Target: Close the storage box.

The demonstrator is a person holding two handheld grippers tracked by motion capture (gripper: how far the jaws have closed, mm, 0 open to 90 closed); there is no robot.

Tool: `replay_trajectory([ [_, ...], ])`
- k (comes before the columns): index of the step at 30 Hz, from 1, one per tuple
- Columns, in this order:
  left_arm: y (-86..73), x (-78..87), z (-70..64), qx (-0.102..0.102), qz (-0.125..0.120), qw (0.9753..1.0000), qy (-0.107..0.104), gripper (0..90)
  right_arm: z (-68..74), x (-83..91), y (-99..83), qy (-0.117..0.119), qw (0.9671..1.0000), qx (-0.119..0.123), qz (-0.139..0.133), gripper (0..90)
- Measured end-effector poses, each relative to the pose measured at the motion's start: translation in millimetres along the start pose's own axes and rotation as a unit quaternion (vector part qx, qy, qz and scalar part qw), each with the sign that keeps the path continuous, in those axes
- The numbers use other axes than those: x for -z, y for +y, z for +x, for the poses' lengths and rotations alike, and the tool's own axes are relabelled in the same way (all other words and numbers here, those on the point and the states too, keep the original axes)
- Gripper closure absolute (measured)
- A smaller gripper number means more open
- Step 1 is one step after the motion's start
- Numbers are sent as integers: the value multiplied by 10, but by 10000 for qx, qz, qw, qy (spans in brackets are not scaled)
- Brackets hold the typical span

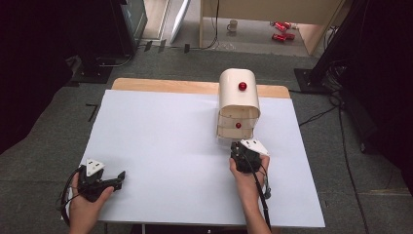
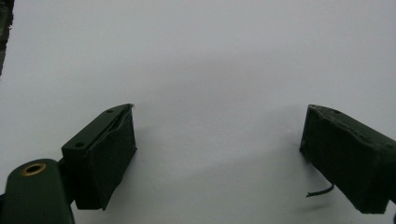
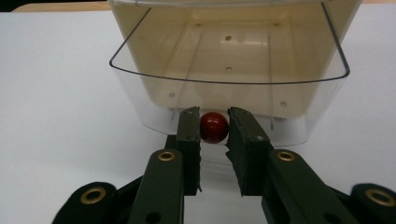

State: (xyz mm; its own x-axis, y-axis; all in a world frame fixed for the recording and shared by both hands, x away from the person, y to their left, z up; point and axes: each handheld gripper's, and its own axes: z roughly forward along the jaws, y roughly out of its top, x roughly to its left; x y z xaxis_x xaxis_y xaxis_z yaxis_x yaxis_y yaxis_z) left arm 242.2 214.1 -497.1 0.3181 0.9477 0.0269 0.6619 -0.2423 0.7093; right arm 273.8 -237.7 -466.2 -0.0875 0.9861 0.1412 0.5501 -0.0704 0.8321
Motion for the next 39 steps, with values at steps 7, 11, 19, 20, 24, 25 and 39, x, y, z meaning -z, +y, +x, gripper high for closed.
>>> replay_trajectory([
  [7, 0, 0, 0, 0, 0, 10000, -1, 105, -5, -57, 28, -24, 10000, 38, 14, 755],
  [11, 0, 0, 0, 0, 0, 10000, -1, 106, -9, -88, 52, -44, 10000, 52, 14, 755],
  [19, 0, 0, 0, 1, 0, 10000, -1, 105, -17, -137, 85, -61, 10000, 52, 14, 752],
  [20, 0, 0, 0, -1, 1, 10000, -2, 105, -18, -144, 86, -63, 10000, 49, 9, 752],
  [24, 0, 0, 0, 1, 0, 10000, -1, 105, -27, -165, 91, -48, 10000, 45, 25, 749],
  [25, 0, 0, 0, 0, 0, 10000, -1, 106, -27, -168, 94, -50, 10000, 45, 35, 748],
  [39, 0, 0, 1, 1, 1, 10000, -3, 106, -58, -196, 108, 33, 10000, 10, 91, 679],
])
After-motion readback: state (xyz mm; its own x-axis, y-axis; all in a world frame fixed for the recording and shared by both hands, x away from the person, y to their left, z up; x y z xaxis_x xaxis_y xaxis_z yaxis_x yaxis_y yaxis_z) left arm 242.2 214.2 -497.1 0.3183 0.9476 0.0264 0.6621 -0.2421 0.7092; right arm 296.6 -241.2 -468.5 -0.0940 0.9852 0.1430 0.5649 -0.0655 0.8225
